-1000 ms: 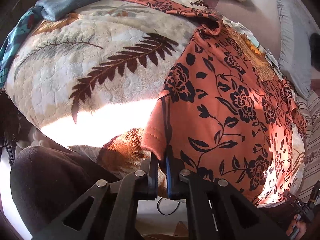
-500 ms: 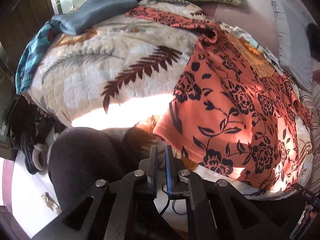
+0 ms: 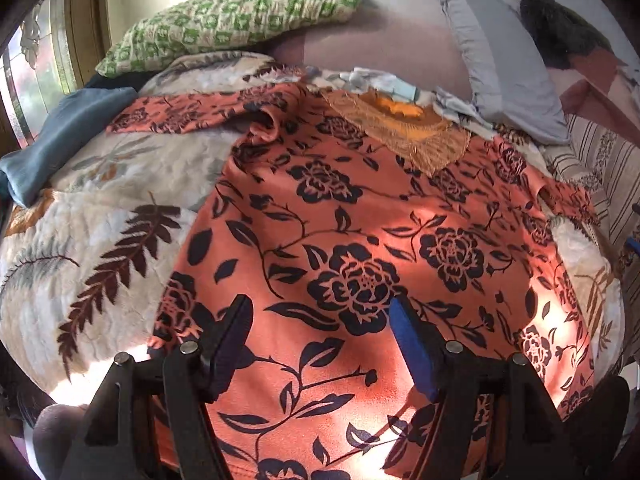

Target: Fold small clothes

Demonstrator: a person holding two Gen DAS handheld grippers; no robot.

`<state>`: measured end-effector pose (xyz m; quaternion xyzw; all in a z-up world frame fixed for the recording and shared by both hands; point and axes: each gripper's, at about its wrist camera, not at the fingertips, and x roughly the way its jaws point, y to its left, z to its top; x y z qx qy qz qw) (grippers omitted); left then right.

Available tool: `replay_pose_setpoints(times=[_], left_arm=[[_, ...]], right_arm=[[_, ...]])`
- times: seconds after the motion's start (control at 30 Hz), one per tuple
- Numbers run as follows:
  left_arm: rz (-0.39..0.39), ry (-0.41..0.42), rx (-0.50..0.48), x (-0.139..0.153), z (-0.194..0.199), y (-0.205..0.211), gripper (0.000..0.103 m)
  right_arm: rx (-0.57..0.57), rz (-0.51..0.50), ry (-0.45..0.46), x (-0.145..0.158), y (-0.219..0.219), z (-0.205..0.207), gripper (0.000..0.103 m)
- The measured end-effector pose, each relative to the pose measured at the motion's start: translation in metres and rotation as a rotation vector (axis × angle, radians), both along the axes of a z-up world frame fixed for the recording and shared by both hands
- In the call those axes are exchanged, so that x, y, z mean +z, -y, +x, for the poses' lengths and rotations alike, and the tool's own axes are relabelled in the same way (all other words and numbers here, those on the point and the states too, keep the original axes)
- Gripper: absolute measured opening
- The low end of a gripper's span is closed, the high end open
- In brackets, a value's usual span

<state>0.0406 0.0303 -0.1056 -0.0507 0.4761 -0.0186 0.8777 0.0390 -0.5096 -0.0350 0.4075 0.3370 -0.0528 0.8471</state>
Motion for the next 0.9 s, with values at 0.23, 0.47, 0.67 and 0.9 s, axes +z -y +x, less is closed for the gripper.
replay_pose_setpoints(times=[0.23, 0.47, 0.67, 0.9], left_arm=[[0.069, -0.055, -0.007, -0.036, 0.004, 0.006, 0.072], [0.101, -0.038, -0.019, -0.04, 0.008, 0.009, 0.081], [0.061, -0.025, -0.021, -0.039, 0.008, 0.003, 0.081], [-0.018, -0.005, -0.01, -0.035, 0.001, -0.01, 0.081]], right_arm=[[-0.237, 0.095, -0.081, -0.06, 0.116, 0.098, 0.064], [-0.274, 0.064, -0.228, -0.103, 0.152, 0.156, 0.027], [-0.211, -0.188, -0.213, -0.061, 0.121, 0.188, 0.006], [0.142, -0.297, 0.102, 0.073, -0.051, 0.22, 0.006]])
